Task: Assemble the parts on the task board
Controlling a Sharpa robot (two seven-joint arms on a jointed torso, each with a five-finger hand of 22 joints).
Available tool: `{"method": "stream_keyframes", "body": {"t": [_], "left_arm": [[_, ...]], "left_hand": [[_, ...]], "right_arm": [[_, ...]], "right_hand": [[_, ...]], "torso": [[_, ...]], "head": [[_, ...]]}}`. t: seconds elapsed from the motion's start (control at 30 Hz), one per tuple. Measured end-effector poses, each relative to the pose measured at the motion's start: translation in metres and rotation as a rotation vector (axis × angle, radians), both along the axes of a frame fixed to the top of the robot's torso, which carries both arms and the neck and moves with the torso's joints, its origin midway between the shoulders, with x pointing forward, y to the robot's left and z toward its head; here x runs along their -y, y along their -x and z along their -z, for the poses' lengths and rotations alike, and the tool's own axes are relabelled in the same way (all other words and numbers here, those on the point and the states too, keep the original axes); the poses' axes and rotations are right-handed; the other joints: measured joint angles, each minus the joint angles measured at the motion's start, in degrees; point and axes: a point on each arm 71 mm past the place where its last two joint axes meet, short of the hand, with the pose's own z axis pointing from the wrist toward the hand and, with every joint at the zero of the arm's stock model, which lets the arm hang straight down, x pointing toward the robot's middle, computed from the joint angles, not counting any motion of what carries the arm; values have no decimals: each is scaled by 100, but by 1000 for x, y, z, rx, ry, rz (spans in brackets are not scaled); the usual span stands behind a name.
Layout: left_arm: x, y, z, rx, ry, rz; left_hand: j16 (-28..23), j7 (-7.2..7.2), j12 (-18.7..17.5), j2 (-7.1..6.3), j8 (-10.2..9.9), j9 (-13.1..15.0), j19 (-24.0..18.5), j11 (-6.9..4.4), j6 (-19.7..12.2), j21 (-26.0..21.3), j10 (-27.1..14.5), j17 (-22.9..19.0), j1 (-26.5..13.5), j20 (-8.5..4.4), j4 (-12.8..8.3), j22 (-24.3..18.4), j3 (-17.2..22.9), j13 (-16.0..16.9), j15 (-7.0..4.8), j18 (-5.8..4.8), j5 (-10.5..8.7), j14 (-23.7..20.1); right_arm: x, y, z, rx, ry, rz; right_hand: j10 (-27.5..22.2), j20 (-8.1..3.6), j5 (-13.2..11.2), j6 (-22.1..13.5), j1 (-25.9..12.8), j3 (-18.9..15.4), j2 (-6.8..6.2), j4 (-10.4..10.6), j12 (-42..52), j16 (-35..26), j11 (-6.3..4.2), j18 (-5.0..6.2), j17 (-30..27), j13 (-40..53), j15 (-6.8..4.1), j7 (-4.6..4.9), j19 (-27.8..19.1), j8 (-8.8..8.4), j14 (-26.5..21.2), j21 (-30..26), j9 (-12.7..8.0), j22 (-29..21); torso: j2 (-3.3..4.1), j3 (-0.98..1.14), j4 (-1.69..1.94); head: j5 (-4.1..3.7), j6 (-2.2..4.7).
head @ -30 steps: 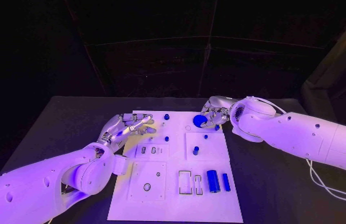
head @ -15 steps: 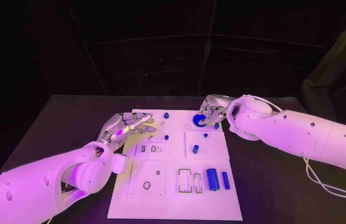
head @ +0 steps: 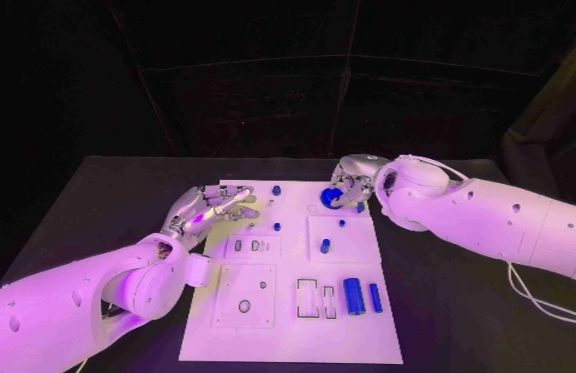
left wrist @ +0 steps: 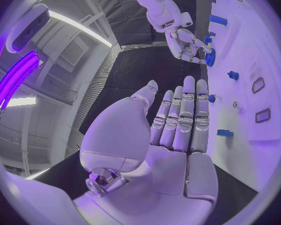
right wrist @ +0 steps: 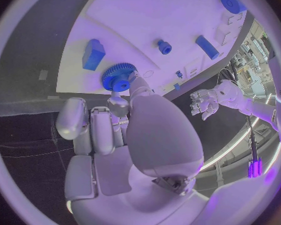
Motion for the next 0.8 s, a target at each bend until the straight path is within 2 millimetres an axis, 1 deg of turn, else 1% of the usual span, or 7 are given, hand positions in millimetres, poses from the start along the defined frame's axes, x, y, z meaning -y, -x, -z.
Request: {"method": "stream_keyframes", "body": {"t": [0.2, 0.37, 0.47, 0.57, 0.7, 0.77, 0.8], "left_arm": [[0, 0, 0, -1, -1, 0], [-1, 0, 0, -2, -1, 0], [-1, 0, 0, -2, -1, 0], [-1, 0, 0, -2, -1, 0], [-1, 0, 0, -2, -1, 1], [-1, 0, 0, -3, -1, 1], [-1, 0, 0, -3, -1, 0]], "left_hand": [[0, 0, 0, 0, 0, 0, 0, 0, 0, 0, 0, 7, 0, 0, -17, -8, 17, 0, 0, 0, 0, 0], [0, 0, 0, 0, 0, 0, 0, 0, 0, 0, 0, 7, 0, 0, -17, -8, 17, 0, 0, 0, 0, 0], [0, 0, 0, 0, 0, 0, 0, 0, 0, 0, 0, 7, 0, 0, -17, -8, 17, 0, 0, 0, 0, 0], [0, 0, 0, 0, 0, 0, 0, 0, 0, 0, 0, 6, 0, 0, -17, -8, 17, 0, 0, 1, 0, 0], [-22, 0, -23, 0, 0, 0, 0, 0, 0, 0, 0, 13, 0, 0, -33, -7, 33, 0, 0, 0, 0, 0], [-22, 0, -23, 0, 0, 0, 0, 0, 0, 0, 0, 13, 0, 0, -33, -13, 33, 0, 0, 0, 0, 0], [-22, 0, -23, 0, 0, 0, 0, 0, 0, 0, 0, 13, 0, 0, -33, -15, 33, 0, 0, 0, 0, 0]], "right_arm": [[-4, 1, -1, 9, 28, -15], [-5, 1, -1, 15, 40, -21], [-6, 1, -2, 20, 41, -24], [-8, 2, -3, 34, 31, -29], [-11, 4, -2, 57, 11, -37], [-14, 6, -3, 73, -3, -46], [-16, 7, -4, 81, -11, -51]], "right_hand": [[0, 0, -23, 0, -4, -1, -32, -31, 0, 0, 0, 1, 2, 0, 0, 0, 0, -29, 0, 0, -16, 8], [-1, 0, 17, 28, 15, 94, -12, -114, 0, 0, 0, 1, 22, 59, 0, 22, 0, -29, 0, 24, -14, 14], [0, -5, -24, 144, 182, 427, 154, -196, 47, 27, -1, 1, 53, 149, -20, 19, 5, -52, -21, 44, -42, 72], [41, -32, -67, 199, 256, 756, 230, -279, 106, 53, -41, 1, 92, 260, -32, 29, 32, -47, -10, 85, -42, 131], [82, -50, -90, 200, 277, 1055, 251, -323, 132, 62, -82, 2, 128, 303, -72, 28, 50, -46, -11, 125, -46, 180], [101, -82, -101, 200, 258, 1204, 264, -472, 132, 73, -101, 1, 160, 345, -72, 28, 82, -49, -11, 130, -67, 217], [111, -82, -101, 201, 179, 1280, 237, -547, 132, 91, -111, 1, 175, 367, -73, 28, 81, -50, -10, 156, -220, 234]], "torso": [[1, 2, 0], [1, 2, 0], [1, -1, 0], [1, -1, 0], [1, -1, 1], [1, -2, 2], [1, -3, 2]], "head": [[-5, -18], [-9, -18], [-10, -22], [-1, -21], [7, -15], [11, -13], [13, -11]]}}
